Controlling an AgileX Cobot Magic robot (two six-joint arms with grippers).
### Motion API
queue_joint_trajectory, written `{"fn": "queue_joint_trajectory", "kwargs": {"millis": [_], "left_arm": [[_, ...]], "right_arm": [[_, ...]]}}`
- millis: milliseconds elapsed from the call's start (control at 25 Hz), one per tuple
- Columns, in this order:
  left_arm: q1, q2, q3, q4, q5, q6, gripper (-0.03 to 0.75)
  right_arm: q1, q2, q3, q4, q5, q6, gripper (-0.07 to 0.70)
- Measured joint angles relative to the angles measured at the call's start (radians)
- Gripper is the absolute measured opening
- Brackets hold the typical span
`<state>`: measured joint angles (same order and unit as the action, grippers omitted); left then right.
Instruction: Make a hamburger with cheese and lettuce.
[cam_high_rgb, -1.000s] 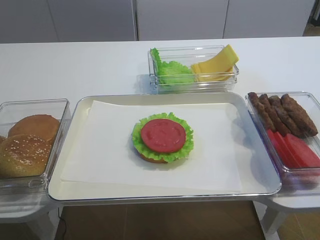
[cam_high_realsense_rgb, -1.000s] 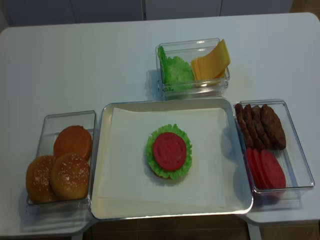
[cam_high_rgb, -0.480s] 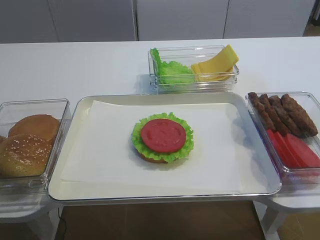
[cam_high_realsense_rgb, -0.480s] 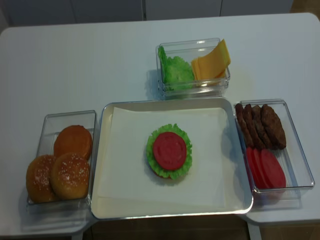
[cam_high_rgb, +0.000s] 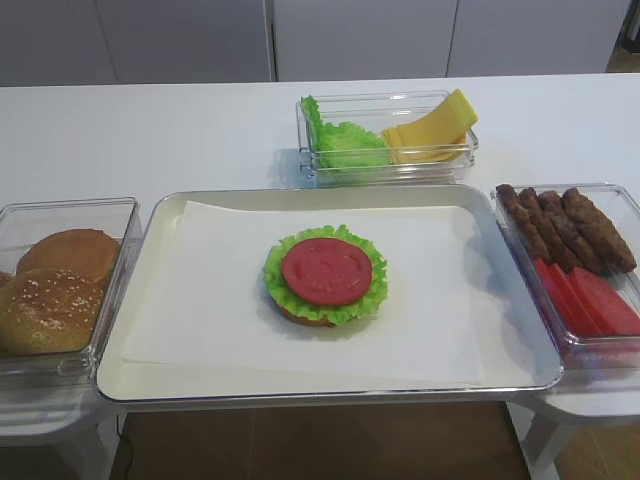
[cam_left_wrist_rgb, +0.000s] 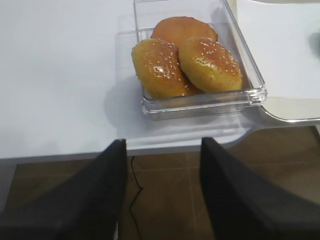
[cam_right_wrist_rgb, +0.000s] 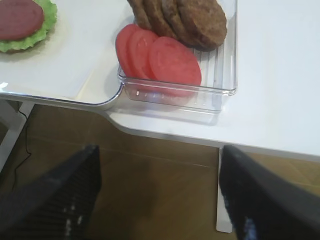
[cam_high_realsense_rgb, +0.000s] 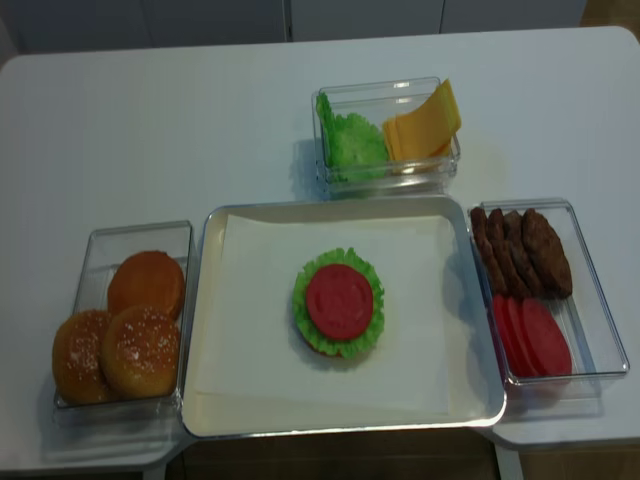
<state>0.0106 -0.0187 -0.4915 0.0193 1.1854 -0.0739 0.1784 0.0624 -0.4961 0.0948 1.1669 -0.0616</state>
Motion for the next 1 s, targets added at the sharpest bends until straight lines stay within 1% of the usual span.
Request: {"fn": "queue_joint_trajectory", "kwargs": {"millis": [320,1000], "left_arm": [[0.0,0.0,0.0,0.0,0.0,0.0,0.358],[0.0,0.0,0.0,0.0,0.0,0.0,0.358]], "right_arm": [[0.0,0.0,0.007,-0.023,-0.008,-0.004,0.574],[-0.002,0.0,0.007,-0.023,-0.013,-0.002,0.573]]}}
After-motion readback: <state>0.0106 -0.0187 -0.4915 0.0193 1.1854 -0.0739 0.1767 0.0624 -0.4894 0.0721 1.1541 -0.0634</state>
